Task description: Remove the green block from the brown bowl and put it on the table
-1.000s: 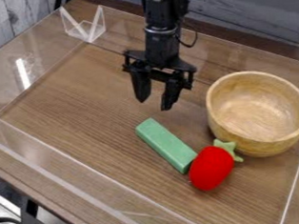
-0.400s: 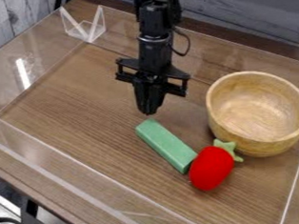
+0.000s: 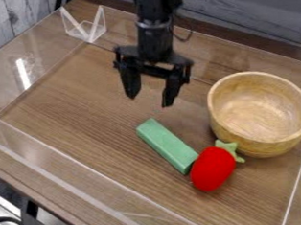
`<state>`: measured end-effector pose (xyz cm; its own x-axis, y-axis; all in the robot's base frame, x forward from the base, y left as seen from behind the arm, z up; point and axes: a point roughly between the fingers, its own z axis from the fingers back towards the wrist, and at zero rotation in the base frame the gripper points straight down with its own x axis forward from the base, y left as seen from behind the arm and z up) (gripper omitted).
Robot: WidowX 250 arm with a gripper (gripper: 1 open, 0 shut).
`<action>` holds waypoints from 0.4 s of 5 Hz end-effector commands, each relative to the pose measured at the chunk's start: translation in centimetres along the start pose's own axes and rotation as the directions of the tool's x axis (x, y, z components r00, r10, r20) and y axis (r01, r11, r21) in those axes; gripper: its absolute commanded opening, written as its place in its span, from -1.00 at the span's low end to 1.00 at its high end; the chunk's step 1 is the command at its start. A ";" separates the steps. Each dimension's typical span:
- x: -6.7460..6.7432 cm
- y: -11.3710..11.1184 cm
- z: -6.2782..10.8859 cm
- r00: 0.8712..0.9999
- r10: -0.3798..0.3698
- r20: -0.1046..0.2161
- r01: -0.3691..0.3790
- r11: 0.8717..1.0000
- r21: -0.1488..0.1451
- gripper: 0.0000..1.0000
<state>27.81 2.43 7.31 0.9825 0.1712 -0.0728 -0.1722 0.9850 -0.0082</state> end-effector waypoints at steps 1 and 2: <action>1.2 1.2 3.5 0.992 -0.014 0.122 0.013 1.000 0.014 1.00; 1.6 4.0 4.5 0.985 -0.016 0.170 0.009 0.999 0.041 1.00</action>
<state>28.16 6.34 9.37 0.9861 0.1656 0.0130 -0.1658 0.9859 0.0213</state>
